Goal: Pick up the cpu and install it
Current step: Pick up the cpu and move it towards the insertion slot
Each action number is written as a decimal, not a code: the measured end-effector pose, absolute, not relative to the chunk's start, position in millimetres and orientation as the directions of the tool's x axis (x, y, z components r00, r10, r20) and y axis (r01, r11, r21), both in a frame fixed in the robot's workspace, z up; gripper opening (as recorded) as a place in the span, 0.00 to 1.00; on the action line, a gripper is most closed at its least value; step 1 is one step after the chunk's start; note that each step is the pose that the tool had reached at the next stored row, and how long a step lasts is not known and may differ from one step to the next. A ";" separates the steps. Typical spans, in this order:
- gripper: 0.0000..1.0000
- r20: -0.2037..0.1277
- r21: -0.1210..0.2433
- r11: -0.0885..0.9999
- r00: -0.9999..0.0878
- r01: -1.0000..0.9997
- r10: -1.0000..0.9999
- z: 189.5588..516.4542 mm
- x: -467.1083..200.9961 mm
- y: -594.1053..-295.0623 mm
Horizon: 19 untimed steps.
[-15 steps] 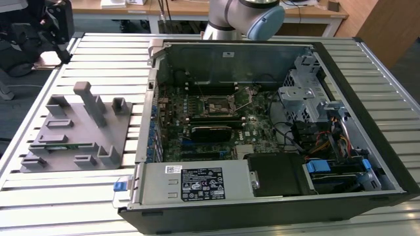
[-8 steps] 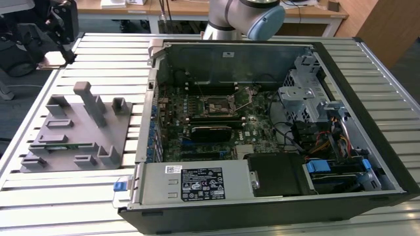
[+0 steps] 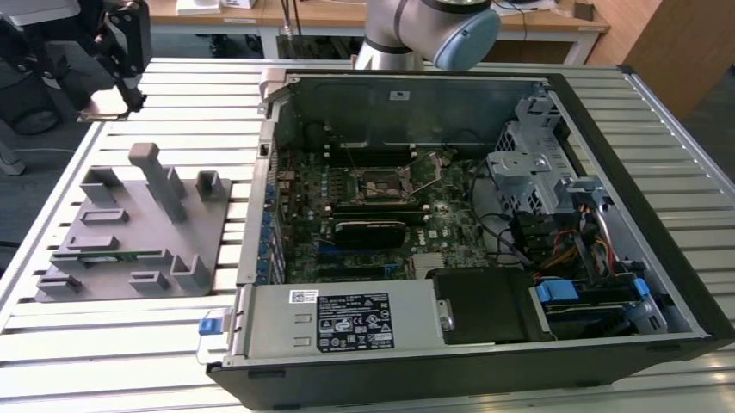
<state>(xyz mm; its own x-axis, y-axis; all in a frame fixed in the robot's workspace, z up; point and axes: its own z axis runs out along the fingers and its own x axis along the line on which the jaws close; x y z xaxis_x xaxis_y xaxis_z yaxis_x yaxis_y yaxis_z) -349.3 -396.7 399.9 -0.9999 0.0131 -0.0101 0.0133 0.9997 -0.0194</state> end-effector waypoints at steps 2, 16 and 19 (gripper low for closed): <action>0.54 -0.010 -0.019 1.000 -1.000 0.013 0.013 399.9 -346.4 -396.7; 0.54 -0.010 -0.019 1.000 -1.000 0.013 0.013 399.9 -327.1 -396.7; 0.54 -0.010 -0.019 1.000 -1.000 0.013 0.013 400.0 -322.9 -396.7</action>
